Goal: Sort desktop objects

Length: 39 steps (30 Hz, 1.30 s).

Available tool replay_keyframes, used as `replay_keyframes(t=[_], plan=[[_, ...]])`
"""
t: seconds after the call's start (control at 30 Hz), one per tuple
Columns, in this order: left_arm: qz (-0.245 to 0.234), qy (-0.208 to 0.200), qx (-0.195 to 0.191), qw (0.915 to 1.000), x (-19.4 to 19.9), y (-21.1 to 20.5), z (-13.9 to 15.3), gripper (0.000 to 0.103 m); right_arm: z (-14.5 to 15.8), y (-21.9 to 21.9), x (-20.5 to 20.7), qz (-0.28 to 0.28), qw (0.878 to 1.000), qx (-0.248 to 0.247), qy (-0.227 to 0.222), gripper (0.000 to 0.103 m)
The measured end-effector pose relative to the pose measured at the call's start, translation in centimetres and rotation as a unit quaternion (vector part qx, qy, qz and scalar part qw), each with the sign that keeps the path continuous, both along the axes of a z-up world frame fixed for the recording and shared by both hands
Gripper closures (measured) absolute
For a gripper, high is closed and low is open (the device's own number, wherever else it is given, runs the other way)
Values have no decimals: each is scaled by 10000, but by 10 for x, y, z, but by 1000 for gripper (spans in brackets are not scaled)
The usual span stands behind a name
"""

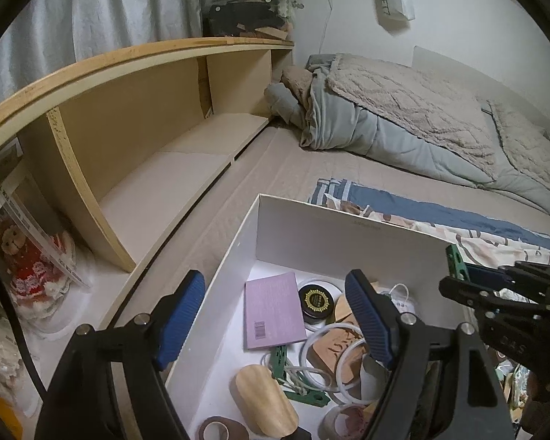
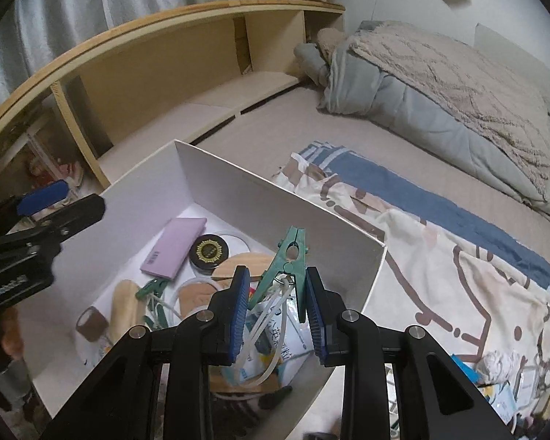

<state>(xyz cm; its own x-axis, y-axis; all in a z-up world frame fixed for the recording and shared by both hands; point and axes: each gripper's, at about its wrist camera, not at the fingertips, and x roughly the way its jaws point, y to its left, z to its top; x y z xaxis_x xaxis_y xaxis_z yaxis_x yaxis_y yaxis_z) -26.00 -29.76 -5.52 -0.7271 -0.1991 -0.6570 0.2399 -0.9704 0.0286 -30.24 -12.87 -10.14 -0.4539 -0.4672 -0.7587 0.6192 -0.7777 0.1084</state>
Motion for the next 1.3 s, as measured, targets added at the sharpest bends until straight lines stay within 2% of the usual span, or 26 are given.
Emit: replay_keyframes(t=[0.1,0.2,0.23,0.3,0.33,0.5,0.53,0.57,0.63,0.7,0.77,1.3], plan=[[-32,-11,-31,10000,0,2,-1,23,-7,0,-5,-65,10000,57,-39,72],[-21,-8,-75,10000,0,1,-1,22,-10,2,-8,-305,9992,251,117,72],[-8,1,-68,10000,0,0,-1,22,-10,5,-9,-268,9994,153,157,66],[5,3,-36,10000,0,-1,0,21,-8,8,-10,-326,9993,73,151,17],[19,3,-39,10000,0,-1,0,21,-6,10,-9,-328,9993,8,150,10],[43,-9,-58,10000,2,0,0,18,9,16,4,-138,9989,-268,370,8],[41,-8,-67,10000,2,0,1,18,14,18,8,-136,9982,-352,461,6],[33,-3,-85,10000,3,2,2,18,16,19,10,-142,9978,-409,506,0],[21,14,-105,9999,4,3,3,18,23,25,14,-121,9962,-642,576,0],[-5,50,-116,9999,6,6,5,14,27,28,17,-112,9954,-747,584,0],[-3,158,-157,9998,10,10,8,1,29,30,18,-137,9954,-723,616,0],[-175,146,-310,9993,28,38,27,0,42,53,33,-168,9955,-647,669,0]])
